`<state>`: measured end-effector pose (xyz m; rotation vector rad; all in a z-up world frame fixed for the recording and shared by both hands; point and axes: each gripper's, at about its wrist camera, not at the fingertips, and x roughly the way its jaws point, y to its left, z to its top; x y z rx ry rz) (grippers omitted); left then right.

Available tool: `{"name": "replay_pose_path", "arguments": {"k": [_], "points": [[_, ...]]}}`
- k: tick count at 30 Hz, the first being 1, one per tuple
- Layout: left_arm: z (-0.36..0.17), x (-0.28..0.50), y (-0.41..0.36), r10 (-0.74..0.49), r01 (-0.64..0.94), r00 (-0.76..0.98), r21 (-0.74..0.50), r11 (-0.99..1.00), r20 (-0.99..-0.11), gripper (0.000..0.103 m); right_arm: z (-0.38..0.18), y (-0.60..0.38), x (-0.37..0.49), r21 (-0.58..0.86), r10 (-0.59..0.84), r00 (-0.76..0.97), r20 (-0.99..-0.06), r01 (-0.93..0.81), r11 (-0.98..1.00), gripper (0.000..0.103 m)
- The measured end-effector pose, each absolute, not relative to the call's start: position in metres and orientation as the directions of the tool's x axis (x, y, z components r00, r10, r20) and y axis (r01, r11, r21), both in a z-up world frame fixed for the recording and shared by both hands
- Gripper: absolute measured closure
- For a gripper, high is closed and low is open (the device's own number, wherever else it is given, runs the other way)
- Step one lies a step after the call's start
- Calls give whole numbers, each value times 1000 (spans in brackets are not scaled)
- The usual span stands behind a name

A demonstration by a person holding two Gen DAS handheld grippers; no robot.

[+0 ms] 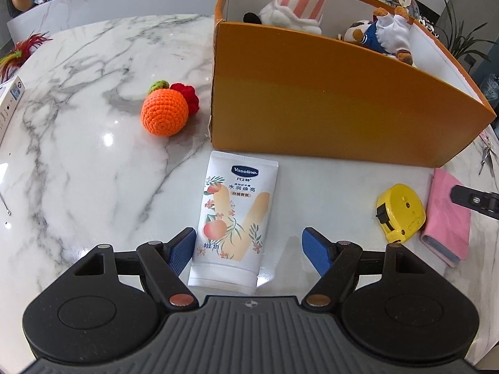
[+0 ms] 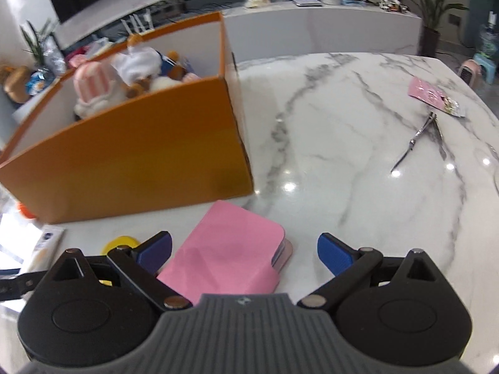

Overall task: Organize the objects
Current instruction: 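Move left tool to white Vaseline tube while right tool approaches pink notebook, then close left tool on Vaseline tube while right tool closes on pink notebook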

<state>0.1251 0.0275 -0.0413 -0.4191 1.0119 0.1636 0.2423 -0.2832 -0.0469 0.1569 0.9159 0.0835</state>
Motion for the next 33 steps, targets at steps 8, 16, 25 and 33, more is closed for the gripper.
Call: {"name": "replay_pose_path", "arguments": {"k": [8, 16, 25, 33], "points": [[-43, 128, 22, -37, -307, 519, -227, 924, -854, 15, -59, -257, 252, 111, 86, 602, -794, 5, 994, 3], [-44, 129, 21, -28, -306, 514, -213, 928, -857, 15, -65, -256, 242, 0, 70, 550, -832, -125, 992, 3], [-45, 130, 8, 26, -314, 511, -158, 936, -859, 15, -72, -279, 223, 2, 102, 618, -779, -161, 987, 3], [-43, 124, 4, 59, -324, 539, -142, 935, -840, 39, -69, -273, 228, 3, 103, 642, -760, -155, 988, 18]]}}
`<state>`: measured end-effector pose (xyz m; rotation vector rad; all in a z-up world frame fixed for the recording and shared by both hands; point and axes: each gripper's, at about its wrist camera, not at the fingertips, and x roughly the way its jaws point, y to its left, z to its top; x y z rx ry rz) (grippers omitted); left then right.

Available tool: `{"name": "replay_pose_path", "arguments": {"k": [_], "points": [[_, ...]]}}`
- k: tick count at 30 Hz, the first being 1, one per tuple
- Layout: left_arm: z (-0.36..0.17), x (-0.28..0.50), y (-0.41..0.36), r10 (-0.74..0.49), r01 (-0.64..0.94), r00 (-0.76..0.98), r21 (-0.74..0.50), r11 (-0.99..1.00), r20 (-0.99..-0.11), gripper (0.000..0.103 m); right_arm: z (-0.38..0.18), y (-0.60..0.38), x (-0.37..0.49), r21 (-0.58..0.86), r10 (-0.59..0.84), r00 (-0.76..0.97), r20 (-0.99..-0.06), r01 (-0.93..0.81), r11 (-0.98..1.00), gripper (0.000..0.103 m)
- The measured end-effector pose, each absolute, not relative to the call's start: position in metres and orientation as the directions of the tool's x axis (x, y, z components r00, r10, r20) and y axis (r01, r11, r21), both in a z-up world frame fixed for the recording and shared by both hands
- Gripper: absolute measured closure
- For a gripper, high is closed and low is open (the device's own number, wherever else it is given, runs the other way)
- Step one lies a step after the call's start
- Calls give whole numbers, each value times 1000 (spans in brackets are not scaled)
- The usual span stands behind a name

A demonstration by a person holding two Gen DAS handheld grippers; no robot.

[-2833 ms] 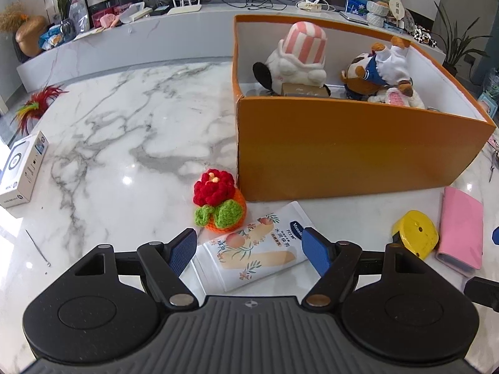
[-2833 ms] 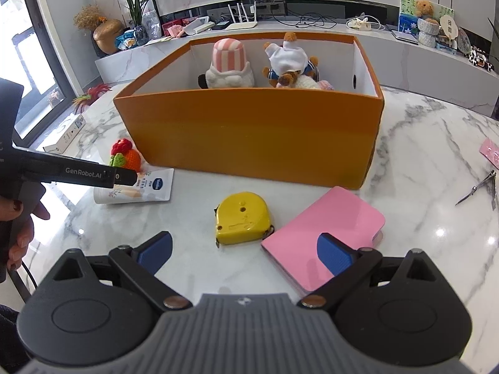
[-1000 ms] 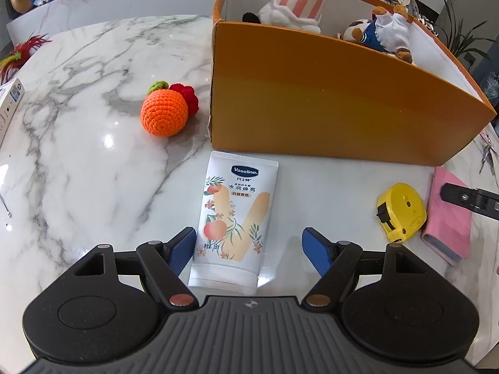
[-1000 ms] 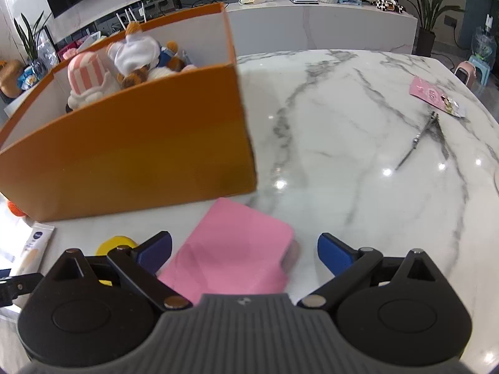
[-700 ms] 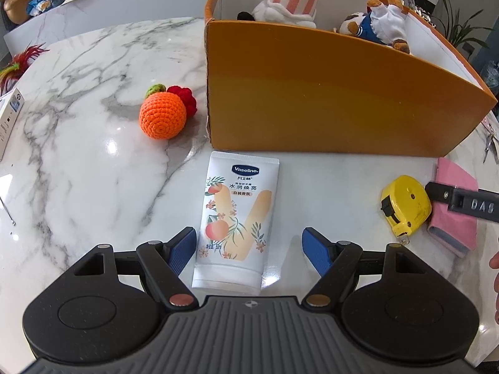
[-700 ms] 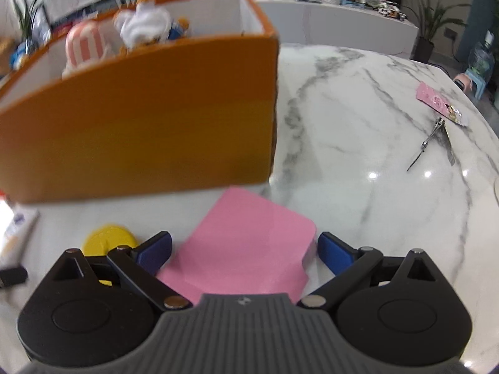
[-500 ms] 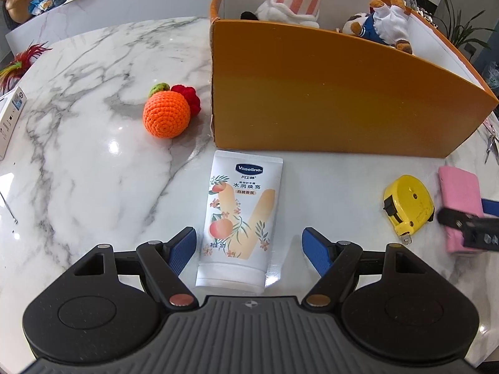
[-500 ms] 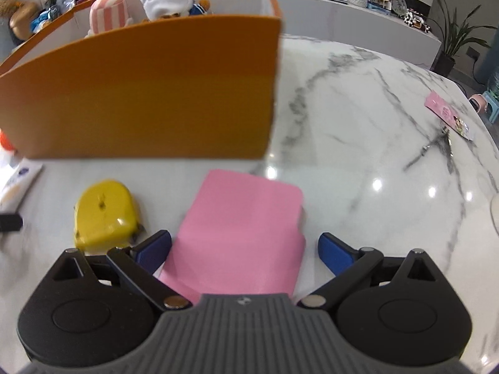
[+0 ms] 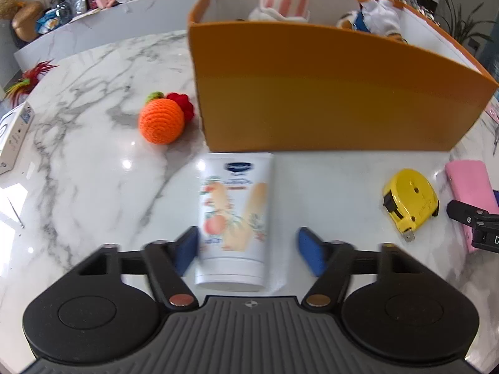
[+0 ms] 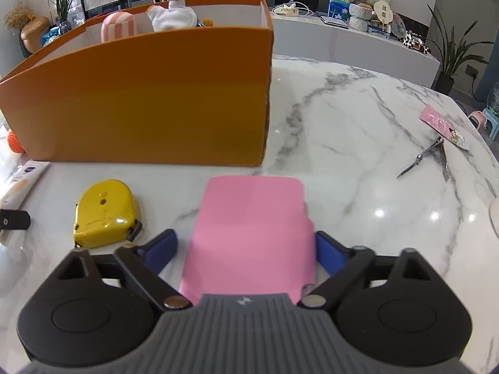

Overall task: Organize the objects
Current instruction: 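Close left tool on Vaseline tube while right tool closes on pink notebook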

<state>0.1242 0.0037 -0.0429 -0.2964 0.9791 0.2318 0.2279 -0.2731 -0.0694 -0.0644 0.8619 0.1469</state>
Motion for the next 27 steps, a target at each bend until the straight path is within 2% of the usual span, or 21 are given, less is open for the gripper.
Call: {"name": "replay_pose_path", "arguments": {"k": [1, 2, 4, 9, 27], "points": [[-42, 123, 6, 61, -330, 540, -144, 933, -839, 51, -68, -274, 228, 7, 108, 637, -764, -158, 987, 21], [-41, 123, 10, 40, -332, 543, -171, 928, -839, 51, -67, -275, 228, 11, 111, 633, -766, -160, 987, 21], [-41, 120, 18, 8, -342, 555, -219, 914, -832, 52, -65, -275, 225, 10, 112, 631, -768, -164, 986, 21], [-39, 115, 22, -5, -344, 558, -237, 909, -830, 52, -59, -276, 220, 5, 114, 640, -760, -170, 985, 23], [-10, 86, 8, -5, -279, 599, -215, 936, -801, 52, -31, -290, 187, 52, 164, 666, -727, -185, 981, 23]]}}
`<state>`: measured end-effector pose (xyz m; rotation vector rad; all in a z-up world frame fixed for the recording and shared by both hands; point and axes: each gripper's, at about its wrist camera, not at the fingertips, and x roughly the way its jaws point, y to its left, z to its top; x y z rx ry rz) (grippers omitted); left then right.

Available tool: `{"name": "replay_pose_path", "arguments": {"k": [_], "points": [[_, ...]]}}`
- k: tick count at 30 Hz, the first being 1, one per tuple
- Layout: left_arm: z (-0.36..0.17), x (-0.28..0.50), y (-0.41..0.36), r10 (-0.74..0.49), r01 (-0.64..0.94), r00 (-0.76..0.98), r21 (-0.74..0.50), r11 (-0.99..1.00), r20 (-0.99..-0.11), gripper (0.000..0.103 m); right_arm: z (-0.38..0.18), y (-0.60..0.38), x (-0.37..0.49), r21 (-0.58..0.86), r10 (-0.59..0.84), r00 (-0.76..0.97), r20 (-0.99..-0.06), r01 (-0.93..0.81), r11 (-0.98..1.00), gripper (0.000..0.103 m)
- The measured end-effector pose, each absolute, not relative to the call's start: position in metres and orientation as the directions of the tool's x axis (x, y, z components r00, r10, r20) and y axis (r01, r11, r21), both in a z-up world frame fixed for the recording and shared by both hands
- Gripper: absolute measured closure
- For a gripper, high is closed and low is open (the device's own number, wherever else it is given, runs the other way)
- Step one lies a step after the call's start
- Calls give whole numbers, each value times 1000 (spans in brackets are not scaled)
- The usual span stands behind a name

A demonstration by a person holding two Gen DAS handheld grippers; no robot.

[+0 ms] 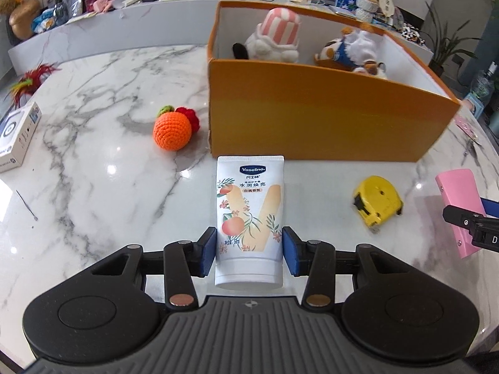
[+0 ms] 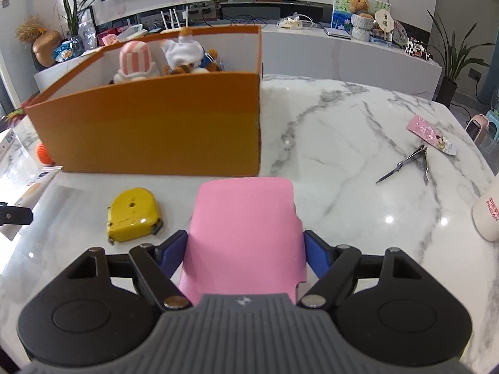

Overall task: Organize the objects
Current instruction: 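Close left tool on Vaseline tube while right tool closes on pink notebook, then carry Vaseline tube with left tool while right tool carries pink notebook over box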

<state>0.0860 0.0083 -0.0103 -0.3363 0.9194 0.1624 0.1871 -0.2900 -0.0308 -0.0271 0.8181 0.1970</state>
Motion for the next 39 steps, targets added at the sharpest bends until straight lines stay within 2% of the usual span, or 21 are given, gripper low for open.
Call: {"name": "replay_pose_path", "arguments": {"k": [5, 12, 19, 23, 25, 33, 39], "points": [[8, 74, 1, -3, -251, 631, -208, 945, -776, 52, -12, -289, 167, 65, 194, 694, -693, -208, 976, 23], [60, 64, -3, 4, -220, 731, -230, 948, -682, 52, 36, -287, 150, 109, 258, 767, -587, -240, 965, 23], [122, 120, 12, 30, -226, 801, -255, 940, -598, 52, 100, -268, 197, 184, 329, 823, -463, -273, 944, 23], [129, 162, 23, 68, -247, 818, -242, 938, -572, 52, 111, -257, 236, 236, 346, 840, -417, -268, 934, 23], [120, 180, 29, 66, -253, 819, -256, 933, -570, 52, 104, -252, 253, 236, 346, 839, -421, -267, 934, 23], [64, 237, 37, 21, -266, 747, -270, 925, -665, 52, 54, -234, 313, 253, 333, 786, -520, -231, 939, 23], [45, 253, 43, 12, -278, 734, -284, 918, -679, 52, 33, -229, 335, 246, 318, 771, -552, -215, 945, 23]]}}
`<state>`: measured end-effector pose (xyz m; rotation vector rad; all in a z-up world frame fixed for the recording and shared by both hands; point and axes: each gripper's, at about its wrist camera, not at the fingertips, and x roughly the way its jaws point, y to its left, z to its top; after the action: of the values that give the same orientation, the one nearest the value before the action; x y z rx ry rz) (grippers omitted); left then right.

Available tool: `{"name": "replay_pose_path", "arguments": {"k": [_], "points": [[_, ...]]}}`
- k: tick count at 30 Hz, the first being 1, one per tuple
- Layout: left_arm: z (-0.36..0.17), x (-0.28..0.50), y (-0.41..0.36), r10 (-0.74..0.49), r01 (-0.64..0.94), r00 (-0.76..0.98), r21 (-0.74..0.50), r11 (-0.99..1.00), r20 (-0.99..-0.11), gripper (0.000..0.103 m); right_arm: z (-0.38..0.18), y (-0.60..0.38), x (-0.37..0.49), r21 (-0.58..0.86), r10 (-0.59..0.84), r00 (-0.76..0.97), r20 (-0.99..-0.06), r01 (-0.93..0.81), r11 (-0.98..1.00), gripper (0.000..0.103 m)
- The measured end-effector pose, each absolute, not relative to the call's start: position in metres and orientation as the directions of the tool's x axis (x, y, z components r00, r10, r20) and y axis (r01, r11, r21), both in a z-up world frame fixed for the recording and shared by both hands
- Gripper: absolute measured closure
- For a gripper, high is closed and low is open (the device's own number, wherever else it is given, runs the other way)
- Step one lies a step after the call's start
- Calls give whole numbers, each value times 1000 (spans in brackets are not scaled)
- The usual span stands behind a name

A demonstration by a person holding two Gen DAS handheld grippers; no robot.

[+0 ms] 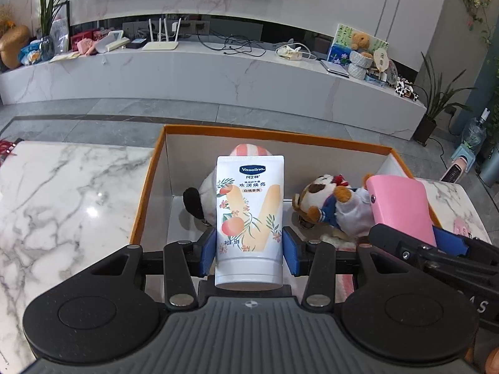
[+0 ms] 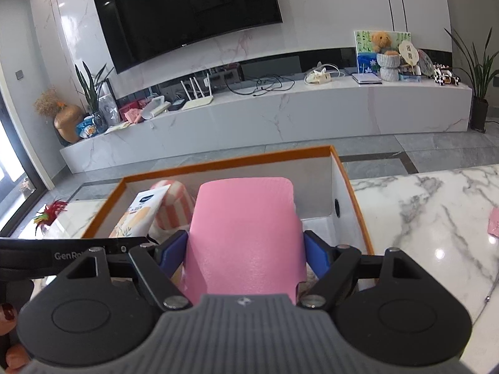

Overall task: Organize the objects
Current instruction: 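Carry Vaseline tube with left tool while right tool carries pink notebook over box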

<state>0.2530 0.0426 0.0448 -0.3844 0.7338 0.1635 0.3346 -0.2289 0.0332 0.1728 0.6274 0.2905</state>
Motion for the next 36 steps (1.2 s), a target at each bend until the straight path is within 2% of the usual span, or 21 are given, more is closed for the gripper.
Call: {"name": "replay_pose_path", "arguments": {"k": [21, 36], "points": [[23, 270, 36, 19, -305, 670, -252, 918, -742, 52, 7, -217, 352, 217, 280, 710, -646, -181, 959, 23], [24, 271, 34, 52, -316, 663, -216, 924, -747, 51, 7, -217, 349, 221, 278, 713, -644, -174, 960, 22]]}}
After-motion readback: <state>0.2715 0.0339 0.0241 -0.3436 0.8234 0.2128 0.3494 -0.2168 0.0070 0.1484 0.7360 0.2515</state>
